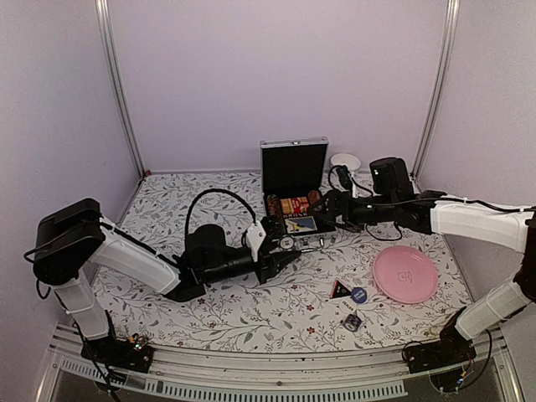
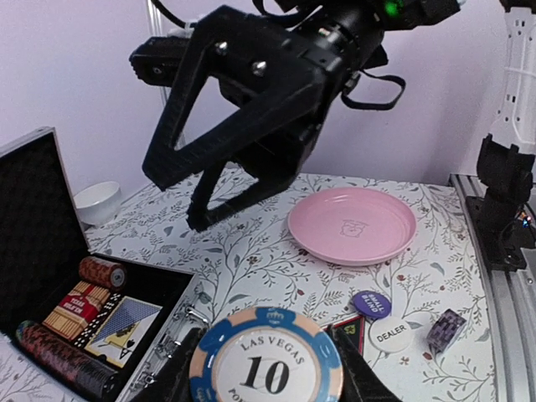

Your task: Pack up texas hold em set

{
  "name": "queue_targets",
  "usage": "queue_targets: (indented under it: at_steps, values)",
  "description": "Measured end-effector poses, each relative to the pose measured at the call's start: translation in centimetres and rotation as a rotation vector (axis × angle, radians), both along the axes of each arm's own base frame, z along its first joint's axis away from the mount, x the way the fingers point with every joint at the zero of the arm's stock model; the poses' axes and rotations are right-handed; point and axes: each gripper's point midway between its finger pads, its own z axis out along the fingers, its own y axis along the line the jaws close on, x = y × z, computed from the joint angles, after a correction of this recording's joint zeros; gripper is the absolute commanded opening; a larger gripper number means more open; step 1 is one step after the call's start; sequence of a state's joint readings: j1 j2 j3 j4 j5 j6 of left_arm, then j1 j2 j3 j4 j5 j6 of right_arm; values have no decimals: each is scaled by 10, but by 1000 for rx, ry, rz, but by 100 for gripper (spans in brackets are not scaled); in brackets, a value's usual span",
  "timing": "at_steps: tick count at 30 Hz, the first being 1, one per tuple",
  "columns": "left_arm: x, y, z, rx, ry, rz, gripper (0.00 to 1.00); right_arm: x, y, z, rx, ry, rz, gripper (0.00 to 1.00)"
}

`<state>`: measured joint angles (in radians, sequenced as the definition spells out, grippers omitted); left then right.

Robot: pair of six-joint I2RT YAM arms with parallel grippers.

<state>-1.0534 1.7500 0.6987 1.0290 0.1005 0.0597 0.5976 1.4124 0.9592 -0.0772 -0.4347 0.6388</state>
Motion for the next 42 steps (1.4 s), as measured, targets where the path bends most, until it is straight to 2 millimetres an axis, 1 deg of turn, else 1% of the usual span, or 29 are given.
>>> queue_targets:
  at_steps: [2, 4, 7, 10, 16, 19, 25, 30, 38, 42]
  values:
    - [4, 4, -3, 14, -15, 33, 24, -22, 28, -1, 34, 16, 113, 98]
    - [7, 6, -4, 20, -23, 54, 24, -43, 48, 1, 66, 30, 207, 99]
    - [10, 8, -1, 14, -37, 73, 24, -62, 66, 5, 104, 38, 296, 100]
    - [12, 11, 1, -1, -50, 92, 24, -69, 74, 3, 120, 54, 332, 100]
    - [13, 16, 2, -11, -55, 110, 24, -69, 76, -5, 120, 95, 323, 100]
    - [12, 18, 6, -21, -60, 113, 24, -68, 77, -8, 119, 111, 314, 100]
    - [10, 23, 14, -44, -72, 118, 24, -66, 80, -22, 108, 157, 306, 99]
    - [10, 23, 13, -44, -71, 118, 24, -67, 82, -22, 113, 166, 311, 93]
    - [10, 23, 17, -60, -79, 117, 24, -70, 91, -14, 161, 183, 350, 80]
    - [9, 24, 19, -67, -82, 117, 24, -72, 94, -11, 182, 188, 365, 78]
